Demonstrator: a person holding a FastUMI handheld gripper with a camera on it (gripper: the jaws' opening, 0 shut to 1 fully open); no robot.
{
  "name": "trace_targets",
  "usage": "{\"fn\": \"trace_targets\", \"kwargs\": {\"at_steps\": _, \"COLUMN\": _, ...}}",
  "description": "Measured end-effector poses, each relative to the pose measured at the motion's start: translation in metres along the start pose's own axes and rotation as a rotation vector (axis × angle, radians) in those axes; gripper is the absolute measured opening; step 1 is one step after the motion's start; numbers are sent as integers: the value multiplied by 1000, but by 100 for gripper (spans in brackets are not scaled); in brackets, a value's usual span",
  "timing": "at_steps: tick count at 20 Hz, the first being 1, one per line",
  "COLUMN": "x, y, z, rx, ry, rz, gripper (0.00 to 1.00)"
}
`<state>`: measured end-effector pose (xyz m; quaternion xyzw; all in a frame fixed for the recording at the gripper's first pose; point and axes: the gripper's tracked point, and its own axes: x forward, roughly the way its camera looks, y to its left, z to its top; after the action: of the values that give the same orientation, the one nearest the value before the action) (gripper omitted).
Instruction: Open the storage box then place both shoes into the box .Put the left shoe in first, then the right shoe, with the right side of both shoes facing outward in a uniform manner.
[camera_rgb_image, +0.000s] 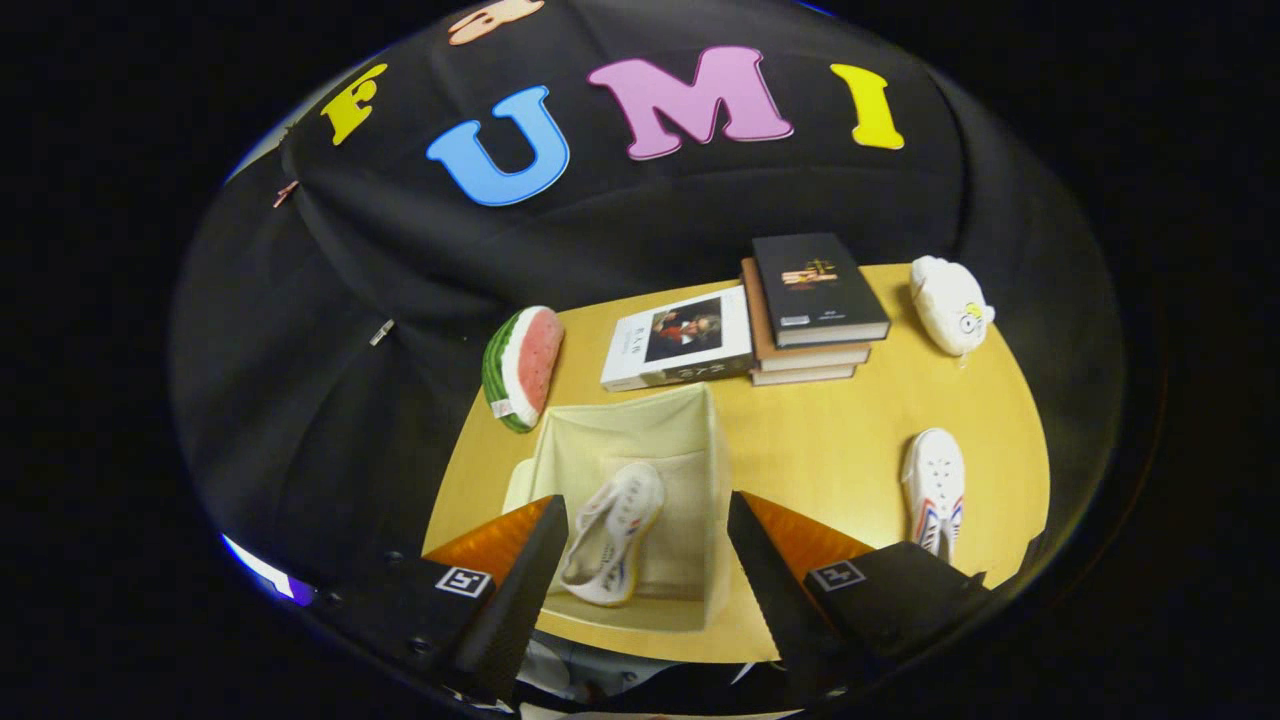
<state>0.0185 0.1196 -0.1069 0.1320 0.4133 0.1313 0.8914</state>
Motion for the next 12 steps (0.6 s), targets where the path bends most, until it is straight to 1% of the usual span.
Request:
{"fn": "trace_targets", "kwargs": {"at_steps": 3, "x": -24, "y": -61, "z": 8, "rx": 3, "ry": -31, "rz": -60, "gripper": 99}}
{"fn": "trace_targets", "kwargs": {"at_steps": 7, "x": -34, "y": -148, "z": 5, "rx": 53, "ry": -8, "rz": -116, "gripper": 99}}
{"fn": "trace_targets", "kwargs": {"at_steps": 12, "x": -29, "y": -253, "z": -25, "rx": 30, "ry": 72, "rz": -205, "gripper": 99}}
